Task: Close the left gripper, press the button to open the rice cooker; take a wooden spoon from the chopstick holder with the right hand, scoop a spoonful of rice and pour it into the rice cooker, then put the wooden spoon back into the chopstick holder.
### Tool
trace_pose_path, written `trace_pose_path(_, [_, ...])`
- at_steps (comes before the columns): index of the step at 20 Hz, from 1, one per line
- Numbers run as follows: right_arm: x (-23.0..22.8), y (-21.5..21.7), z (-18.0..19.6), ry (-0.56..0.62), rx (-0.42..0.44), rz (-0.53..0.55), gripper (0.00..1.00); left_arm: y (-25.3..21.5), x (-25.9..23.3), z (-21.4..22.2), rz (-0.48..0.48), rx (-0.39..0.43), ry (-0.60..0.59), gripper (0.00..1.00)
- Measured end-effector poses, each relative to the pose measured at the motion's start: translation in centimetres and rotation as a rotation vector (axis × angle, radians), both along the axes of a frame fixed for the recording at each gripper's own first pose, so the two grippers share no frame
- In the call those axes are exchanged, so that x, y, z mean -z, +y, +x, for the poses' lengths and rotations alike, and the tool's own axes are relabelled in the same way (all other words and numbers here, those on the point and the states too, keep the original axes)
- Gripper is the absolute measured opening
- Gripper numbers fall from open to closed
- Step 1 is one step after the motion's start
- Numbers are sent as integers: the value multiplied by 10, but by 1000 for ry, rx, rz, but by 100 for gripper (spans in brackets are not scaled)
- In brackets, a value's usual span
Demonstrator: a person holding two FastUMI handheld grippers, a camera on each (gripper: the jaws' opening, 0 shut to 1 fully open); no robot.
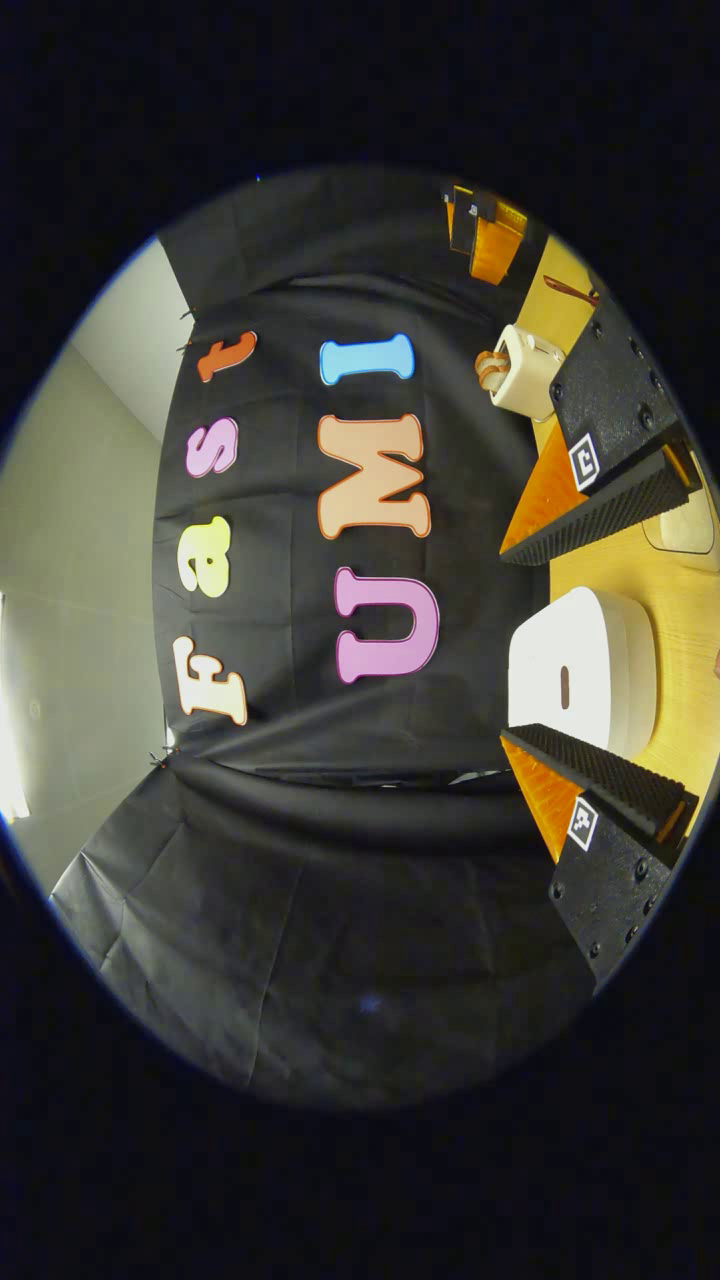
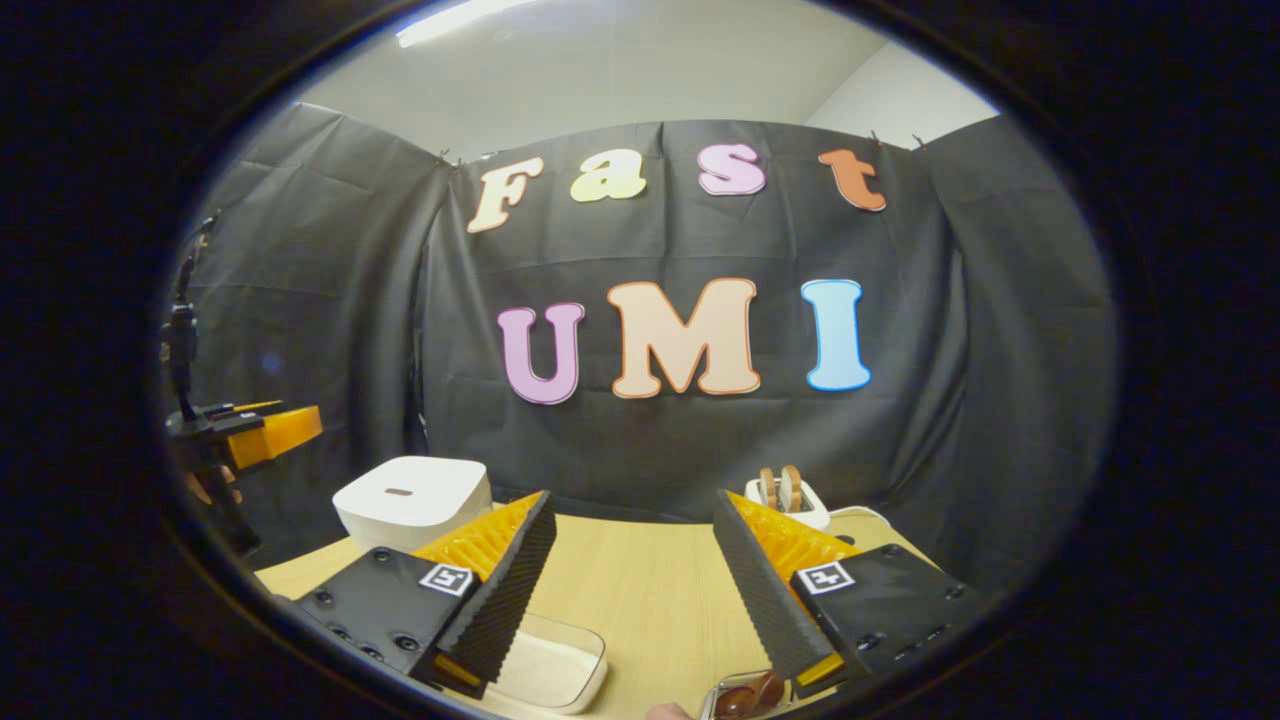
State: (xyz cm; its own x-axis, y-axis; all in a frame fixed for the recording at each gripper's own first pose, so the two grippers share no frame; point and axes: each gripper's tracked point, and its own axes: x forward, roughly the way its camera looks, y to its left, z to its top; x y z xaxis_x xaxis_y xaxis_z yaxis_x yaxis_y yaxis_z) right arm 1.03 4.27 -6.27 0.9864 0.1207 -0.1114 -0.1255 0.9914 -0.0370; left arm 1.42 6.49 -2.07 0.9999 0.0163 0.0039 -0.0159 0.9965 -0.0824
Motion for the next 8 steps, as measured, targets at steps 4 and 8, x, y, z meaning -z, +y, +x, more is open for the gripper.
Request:
trace_pose_path(4, [-1, 9, -7, -10, -14, -10, 98, -10, 2, -19, -23, 0, 2, 95])
trace_pose_path(8, [-4, 13, -10, -25, -24, -21, 98, -22, 5, -23, -38, 18, 19, 95])
